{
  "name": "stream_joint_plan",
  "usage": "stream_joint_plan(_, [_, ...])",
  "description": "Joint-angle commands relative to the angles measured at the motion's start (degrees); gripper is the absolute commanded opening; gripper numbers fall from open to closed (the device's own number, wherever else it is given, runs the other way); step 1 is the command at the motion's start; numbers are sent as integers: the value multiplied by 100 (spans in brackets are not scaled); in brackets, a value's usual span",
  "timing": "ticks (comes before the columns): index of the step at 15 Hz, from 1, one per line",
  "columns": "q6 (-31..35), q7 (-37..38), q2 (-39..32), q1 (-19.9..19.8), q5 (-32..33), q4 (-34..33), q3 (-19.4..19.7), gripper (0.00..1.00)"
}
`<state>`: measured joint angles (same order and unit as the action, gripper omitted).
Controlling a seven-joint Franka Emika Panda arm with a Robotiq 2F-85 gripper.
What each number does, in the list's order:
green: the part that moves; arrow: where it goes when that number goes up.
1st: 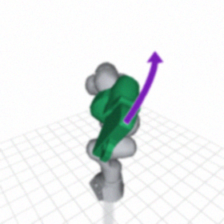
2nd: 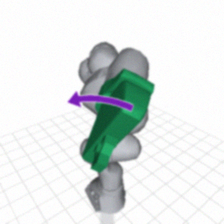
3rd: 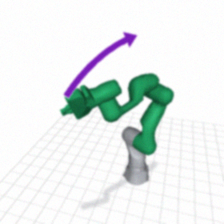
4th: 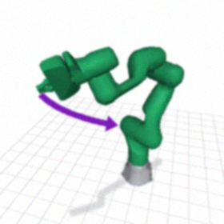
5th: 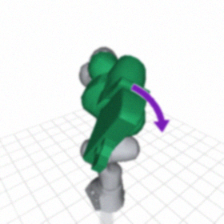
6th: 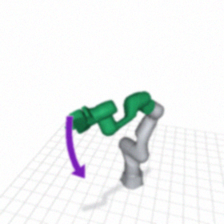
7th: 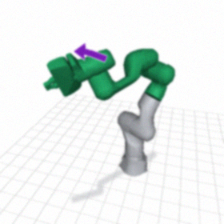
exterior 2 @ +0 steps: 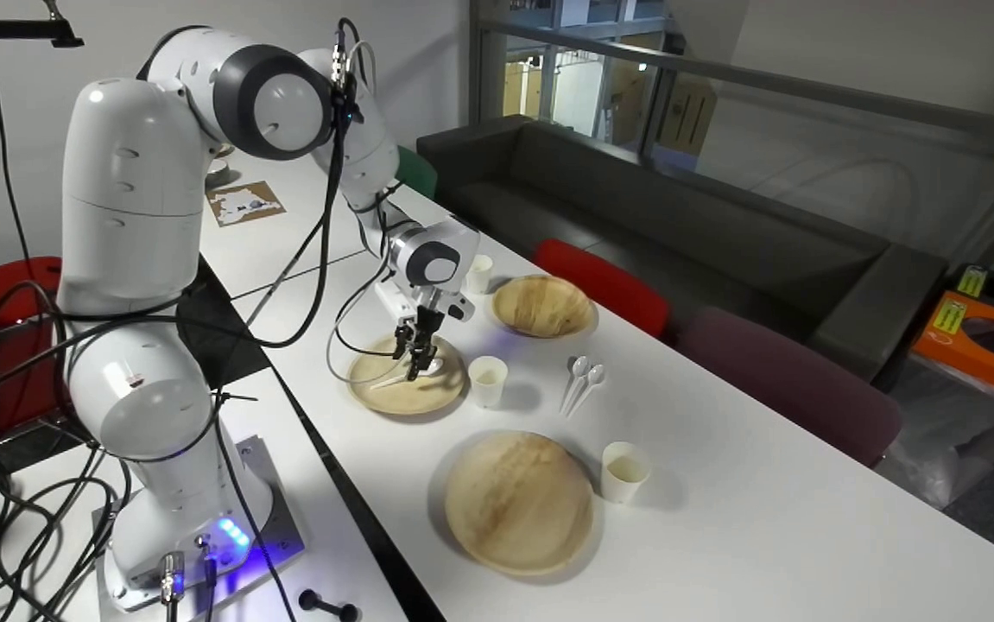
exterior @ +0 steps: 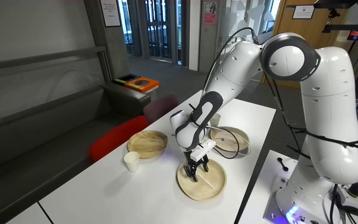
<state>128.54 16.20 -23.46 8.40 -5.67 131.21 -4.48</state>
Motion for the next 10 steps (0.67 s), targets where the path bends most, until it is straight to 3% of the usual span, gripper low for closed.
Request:
stream_joint_plan(1, [97, 146, -1, 76, 62, -35, 59, 100])
stream_joint_plan(3, [129, 135, 33, 83, 80, -1, 57, 100])
stream_joint_plan(5, [127, 139, 41, 88, 92, 10, 61, 88])
stream_joint_plan(6, [132, 146, 39, 93, 104, 14, 64, 96])
stream_joint_plan(7, [112, 158, 31, 96, 117, 3, 70, 69])
stream_joint_plan(10, [132, 161, 45, 101, 148, 29, 76, 47])
